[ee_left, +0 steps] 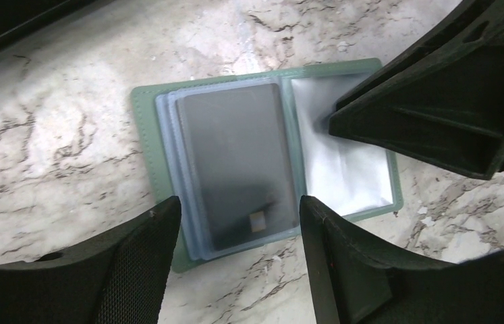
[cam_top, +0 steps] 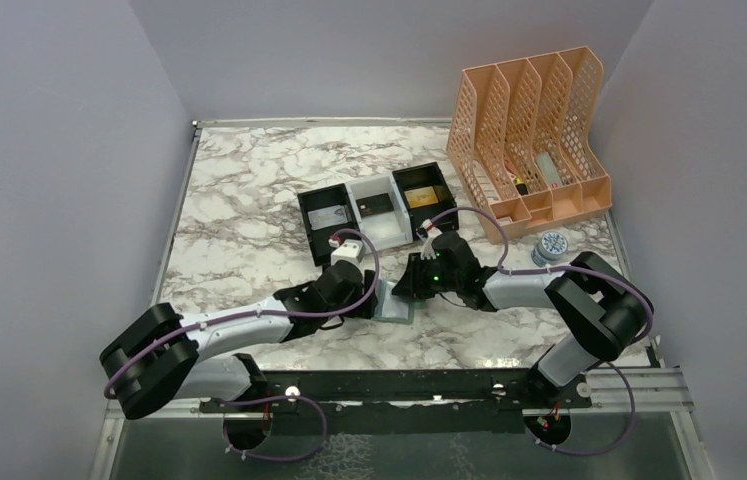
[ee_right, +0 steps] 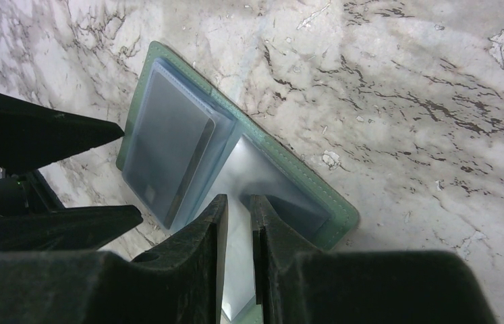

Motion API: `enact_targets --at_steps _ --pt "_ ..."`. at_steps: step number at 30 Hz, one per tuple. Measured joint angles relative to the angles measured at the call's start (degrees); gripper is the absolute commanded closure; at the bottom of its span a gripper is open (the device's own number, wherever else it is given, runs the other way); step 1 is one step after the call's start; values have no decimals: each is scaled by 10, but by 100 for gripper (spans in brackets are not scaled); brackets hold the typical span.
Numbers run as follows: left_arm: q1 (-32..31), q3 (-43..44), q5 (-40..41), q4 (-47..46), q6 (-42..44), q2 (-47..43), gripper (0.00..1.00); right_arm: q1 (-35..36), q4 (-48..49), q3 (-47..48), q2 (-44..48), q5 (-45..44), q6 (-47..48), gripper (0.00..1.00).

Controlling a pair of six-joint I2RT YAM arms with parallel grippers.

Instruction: Take the credit cards out of the card holder

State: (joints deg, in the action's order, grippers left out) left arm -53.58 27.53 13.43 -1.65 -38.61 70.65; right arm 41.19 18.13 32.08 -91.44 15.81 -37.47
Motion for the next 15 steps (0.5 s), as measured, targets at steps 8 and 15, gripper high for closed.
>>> enact_targets --at_steps 8,15 --pt "0 0 9 25 10 -19 38 0 0 0 0 1 0 79" --pt "0 -3 -9 -5 10 -13 41 0 0 0 0 1 0 79"
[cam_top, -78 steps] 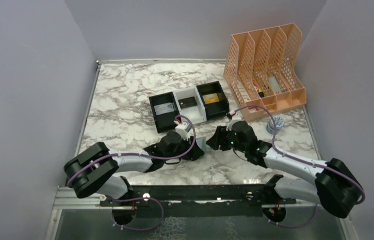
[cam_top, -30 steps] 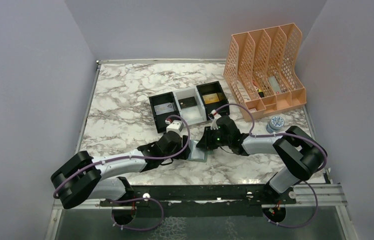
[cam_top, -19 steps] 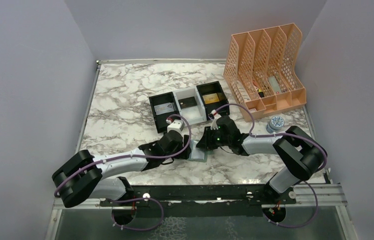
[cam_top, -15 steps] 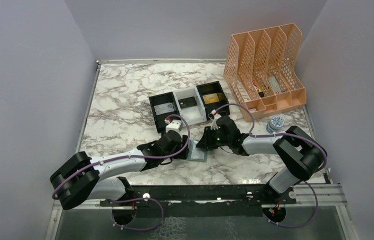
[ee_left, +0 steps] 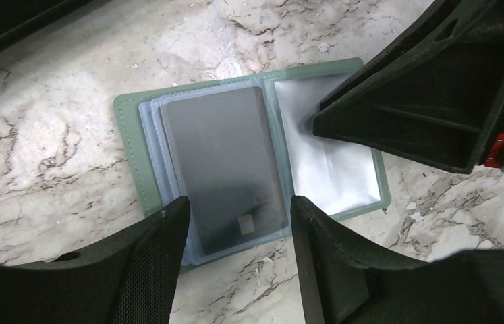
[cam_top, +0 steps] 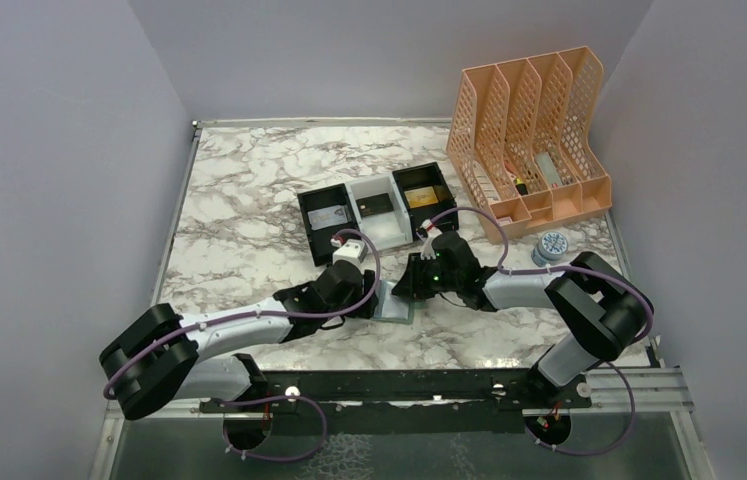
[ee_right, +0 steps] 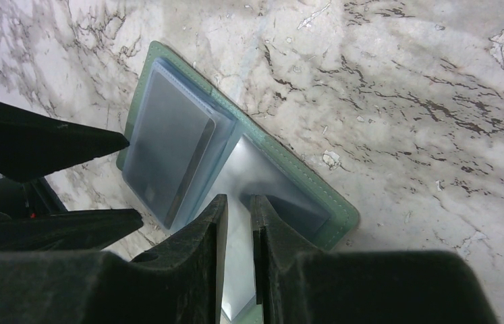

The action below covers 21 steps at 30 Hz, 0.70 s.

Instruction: Take the credit cards out of the card holder

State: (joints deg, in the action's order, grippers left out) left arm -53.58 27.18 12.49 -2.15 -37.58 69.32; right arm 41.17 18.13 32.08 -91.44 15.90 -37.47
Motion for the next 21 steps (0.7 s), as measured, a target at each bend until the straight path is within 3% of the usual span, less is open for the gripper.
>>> enact_targets --at_steps 13,21 --pt "0 3 -4 -31 -4 37 37 0 0 0 0 0 0 79" --pt "1 3 -28 -63 -3 55 42 0 11 -5 0 3 -4 74"
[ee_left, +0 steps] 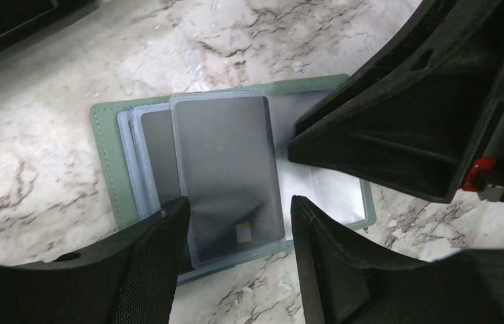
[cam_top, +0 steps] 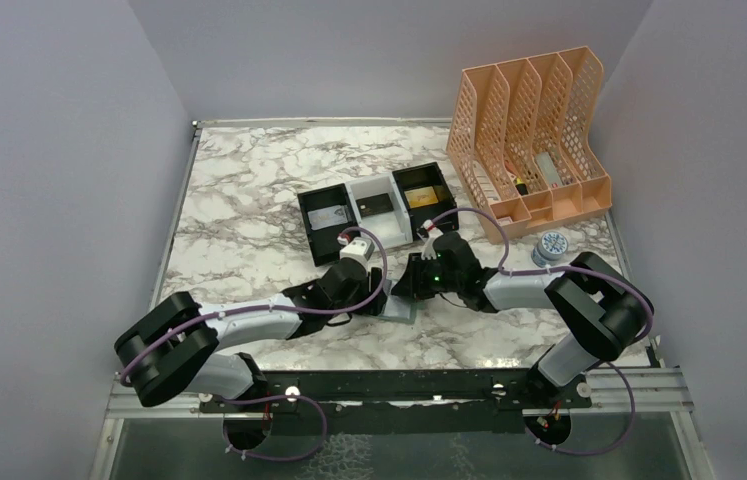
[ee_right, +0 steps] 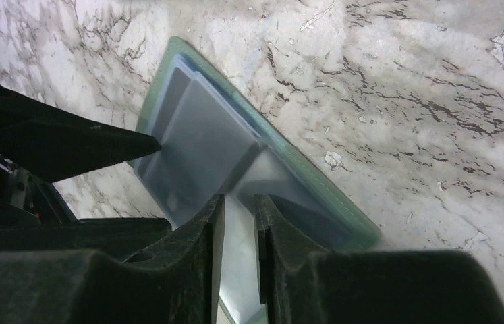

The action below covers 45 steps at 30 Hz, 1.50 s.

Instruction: Take the credit cards out of the card holder

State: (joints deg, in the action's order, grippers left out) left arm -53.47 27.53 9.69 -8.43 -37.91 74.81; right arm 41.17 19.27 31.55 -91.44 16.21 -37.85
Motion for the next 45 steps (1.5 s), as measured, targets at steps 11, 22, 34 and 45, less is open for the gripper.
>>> enact_targets --at_steps 11,22,34,45 --pt "4 -2 -48 -80 -9 39 46 -2 27 -13 6 13 -23 55" --pt "5 -11 -51 -91 -16 33 46 -4 8 -7 -2 -21 -26 83" --pt "1 -19 -49 -78 -23 4 36 -3 40 -6 -26 -34 -30 99" --pt "1 -19 -22 -49 -20 -6 32 -3 73 0 -49 -34 -31 99"
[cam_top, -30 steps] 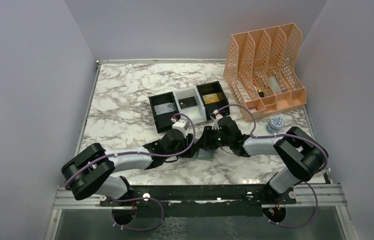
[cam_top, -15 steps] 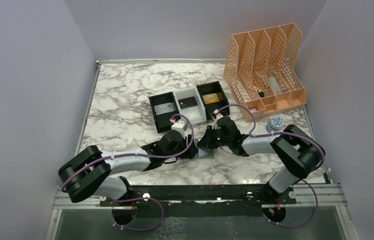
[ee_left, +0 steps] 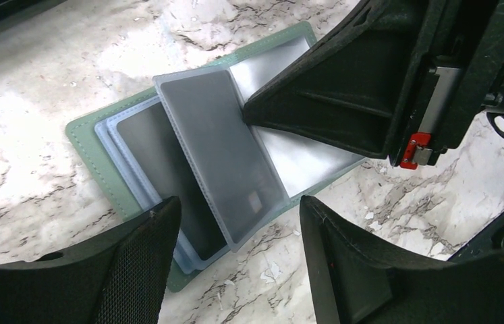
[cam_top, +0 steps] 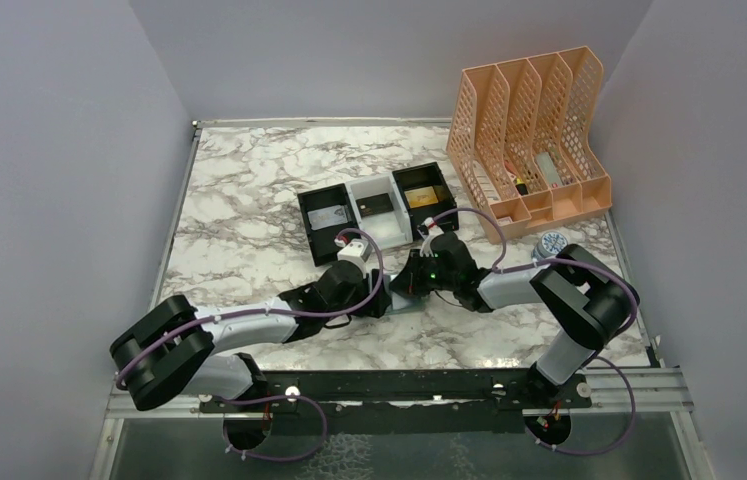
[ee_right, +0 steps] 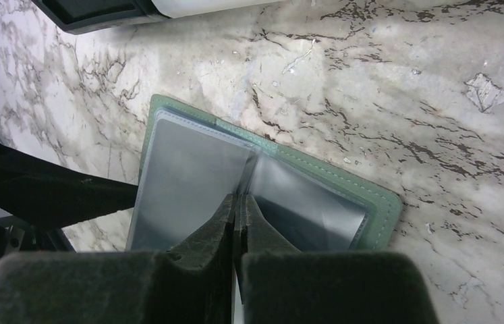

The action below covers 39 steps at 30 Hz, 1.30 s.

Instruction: Take the credit cards out of the card holder

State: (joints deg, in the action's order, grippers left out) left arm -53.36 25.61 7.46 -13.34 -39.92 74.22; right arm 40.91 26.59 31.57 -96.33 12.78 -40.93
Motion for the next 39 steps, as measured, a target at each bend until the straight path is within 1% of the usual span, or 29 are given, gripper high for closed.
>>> enact_targets --at_steps 3,8,13,15,17,19,22,24,28,32,39 --pt "0 0 7 8 0 -5 35 0 1 0 0 0 0 99" --pt "0 0 7 4 -1 -3 50 0 1 0 0 0 0 99" --pt "1 0 -5 -18 -9 16 60 0 1 0 2 0 0 98" --pt "1 0 -9 -22 -11 23 62 0 1 -1 4 -1 0 95" --pt "1 0 -11 -27 -15 28 62 0 0 -4 8 0 1 89" --pt "1 0 -15 -30 -17 30 62 0 -5 -10 15 2 4 83" --pt "1 0 -22 -30 -17 30 53 0 -35 -25 58 2 11 72" --pt "1 0 -27 -33 -17 30 49 0 -68 -32 94 -2 15 69" --pt "1 3 -43 -39 -12 33 43 0 -133 -33 170 -42 22 60" --pt "1 24 -65 -47 -7 59 40 0 -184 -34 224 -96 23 57" --pt "-1 50 -92 -56 -3 89 35 -2 -246 -40 275 -163 21 51"
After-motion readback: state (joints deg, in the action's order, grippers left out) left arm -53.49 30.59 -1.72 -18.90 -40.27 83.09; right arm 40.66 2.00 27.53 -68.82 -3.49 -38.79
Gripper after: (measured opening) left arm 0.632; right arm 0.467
